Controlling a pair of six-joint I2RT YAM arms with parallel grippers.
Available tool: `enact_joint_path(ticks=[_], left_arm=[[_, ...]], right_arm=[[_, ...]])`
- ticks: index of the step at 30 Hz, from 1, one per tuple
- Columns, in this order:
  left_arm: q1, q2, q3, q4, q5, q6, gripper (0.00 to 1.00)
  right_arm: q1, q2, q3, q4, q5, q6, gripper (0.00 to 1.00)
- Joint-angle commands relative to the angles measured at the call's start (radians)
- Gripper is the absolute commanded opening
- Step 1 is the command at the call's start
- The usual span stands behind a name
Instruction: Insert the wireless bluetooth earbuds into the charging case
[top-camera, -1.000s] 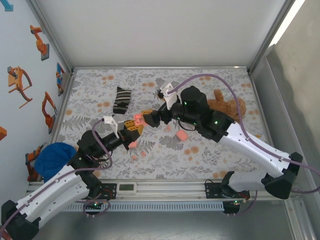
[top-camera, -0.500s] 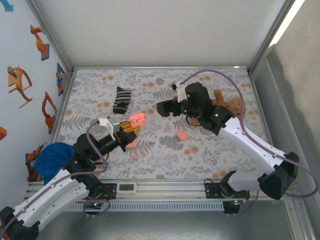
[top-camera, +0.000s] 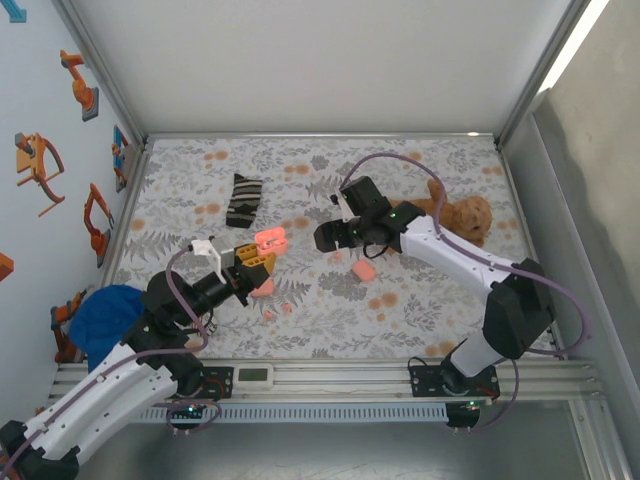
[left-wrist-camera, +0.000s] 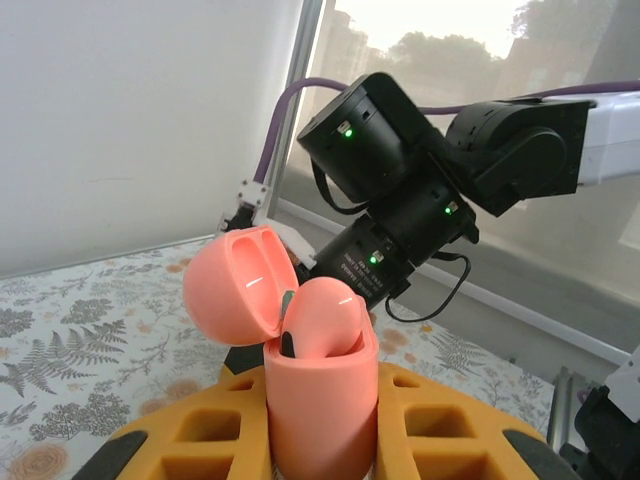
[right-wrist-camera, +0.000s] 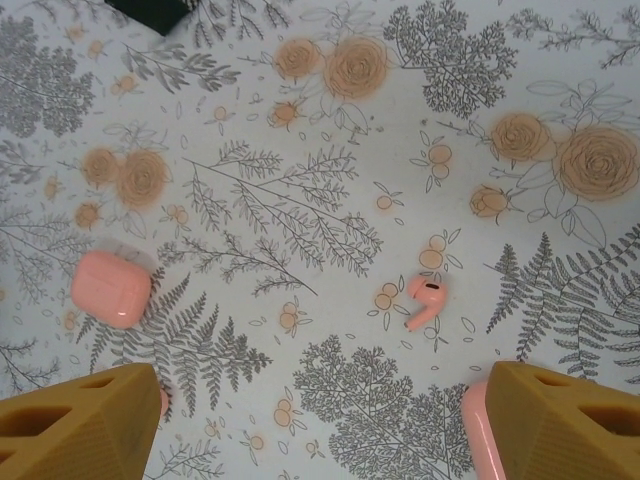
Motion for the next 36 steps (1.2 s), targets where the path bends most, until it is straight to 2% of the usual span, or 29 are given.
enact_joint_path(ticks=[1,7,20,36], left_arm=[[-0.004,-0.013,-0.012,0.009,-0.003,0.023,0.0],[-0.004,-0.017,-0.012,0.004,-0.005,0.025,0.0],[-0.004,-0.026,-0.012,-0.007,-0.008,0.021,0.0],[-0.004,-0.038,-0.009,-0.022,-0.016,0.025,0.0]], right_arm=[[-0.011,0.035,0.029,-0.044,-0.001,0.014,0.83],[-0.019,0.122,0.05,-0.087,0.021,0.011,0.79],[-0.021,0.295,0.1,-0.09,0.044,0.006,0.61],[-0.036,0.395,0.128,-0.063,0.045,-0.006,0.52]])
